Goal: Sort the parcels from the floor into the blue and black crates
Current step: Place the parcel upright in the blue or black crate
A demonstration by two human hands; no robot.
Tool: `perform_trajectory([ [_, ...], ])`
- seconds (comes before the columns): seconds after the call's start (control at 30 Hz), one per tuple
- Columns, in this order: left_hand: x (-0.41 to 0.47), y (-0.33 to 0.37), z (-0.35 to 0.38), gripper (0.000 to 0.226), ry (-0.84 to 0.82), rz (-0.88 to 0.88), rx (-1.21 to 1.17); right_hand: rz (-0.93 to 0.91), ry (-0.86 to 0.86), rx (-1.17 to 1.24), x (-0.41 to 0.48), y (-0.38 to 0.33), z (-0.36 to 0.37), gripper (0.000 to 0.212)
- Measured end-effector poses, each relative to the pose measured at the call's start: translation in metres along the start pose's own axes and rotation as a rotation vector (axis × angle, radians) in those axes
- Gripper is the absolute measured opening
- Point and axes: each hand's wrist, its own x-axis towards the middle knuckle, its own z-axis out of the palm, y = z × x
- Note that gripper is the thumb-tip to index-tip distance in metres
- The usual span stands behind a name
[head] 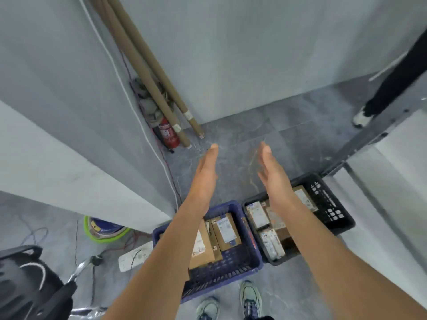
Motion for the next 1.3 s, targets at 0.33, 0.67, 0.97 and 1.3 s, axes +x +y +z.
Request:
perform_trajectory([
  [0.33,-0.096,0.13,0.058,0.097,-0.351,0.248,0.052,-0.252,0.287,0.114,-0.119,-0.152,-0.04,0.078],
  [0.67,-0.197,0.155,0.131,0.06,-0.804,0.434,0.189,-0.394,0.73,0.164,-0.27,-0.18,-0.081,0.064],
  [0.97,-0.334,0.107,0.208,0.065,-1.218,0.445,0.328,-0.432,1.116,0.249,-0.437,-0.132,-0.133,0.078],
  [1.3,-0.53,-0.018,0.26,0.062,-1.595,0.393,0.513,-0.422,1.482,0.372,-0.644,-0.035,-0.16,0.075],
])
